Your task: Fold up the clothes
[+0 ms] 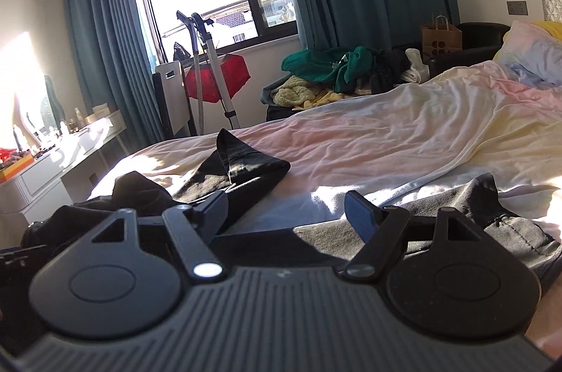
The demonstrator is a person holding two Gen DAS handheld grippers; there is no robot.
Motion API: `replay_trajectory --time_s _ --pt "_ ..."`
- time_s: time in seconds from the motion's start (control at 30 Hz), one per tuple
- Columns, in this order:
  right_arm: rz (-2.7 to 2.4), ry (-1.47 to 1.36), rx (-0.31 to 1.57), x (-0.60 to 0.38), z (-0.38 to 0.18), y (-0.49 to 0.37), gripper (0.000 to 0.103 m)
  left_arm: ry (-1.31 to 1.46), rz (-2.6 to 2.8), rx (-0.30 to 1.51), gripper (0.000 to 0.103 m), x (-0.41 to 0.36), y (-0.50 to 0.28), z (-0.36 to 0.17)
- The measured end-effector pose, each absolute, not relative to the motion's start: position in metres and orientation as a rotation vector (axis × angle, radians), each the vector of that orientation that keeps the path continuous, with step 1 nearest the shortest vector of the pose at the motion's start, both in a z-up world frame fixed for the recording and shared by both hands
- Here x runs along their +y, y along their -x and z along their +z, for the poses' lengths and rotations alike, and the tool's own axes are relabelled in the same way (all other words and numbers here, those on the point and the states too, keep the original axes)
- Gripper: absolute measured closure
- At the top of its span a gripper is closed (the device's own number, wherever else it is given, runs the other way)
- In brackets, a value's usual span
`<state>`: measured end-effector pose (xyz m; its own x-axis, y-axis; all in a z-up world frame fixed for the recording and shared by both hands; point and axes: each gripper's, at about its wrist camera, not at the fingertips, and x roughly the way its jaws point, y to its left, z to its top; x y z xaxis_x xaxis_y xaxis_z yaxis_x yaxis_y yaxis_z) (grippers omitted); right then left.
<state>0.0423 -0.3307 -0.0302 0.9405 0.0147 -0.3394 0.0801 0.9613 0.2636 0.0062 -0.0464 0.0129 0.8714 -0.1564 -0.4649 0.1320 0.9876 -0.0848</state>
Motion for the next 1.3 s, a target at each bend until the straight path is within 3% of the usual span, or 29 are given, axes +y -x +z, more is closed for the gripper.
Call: replay_trajectory --time_s 0.2,0.53,1.07,1.3 --pt "-0.024 -0.262 0.34 -0.322 -0.038 -0.05 0.027 0.038 -0.193 0.52 0.003 -0.053 -0.022 -0.035" --pt "-0.003 -0.264 0.315 -0.312 -0.049 -0.065 0.027 0.06 -0.131 0.571 0.003 -0.047 -0.045 -0.06" --pt "-0.05 -0.175 0.403 -0.296 -0.075 -0.083 0.027 0.083 -0.061 0.651 0.003 -0.034 -0.054 -0.064" --pt "0.01 -0.18 0.436 -0.284 -0.067 -0.162 0.028 0.183 -0.076 0.679 0.003 -0.019 -0.057 -0.066"
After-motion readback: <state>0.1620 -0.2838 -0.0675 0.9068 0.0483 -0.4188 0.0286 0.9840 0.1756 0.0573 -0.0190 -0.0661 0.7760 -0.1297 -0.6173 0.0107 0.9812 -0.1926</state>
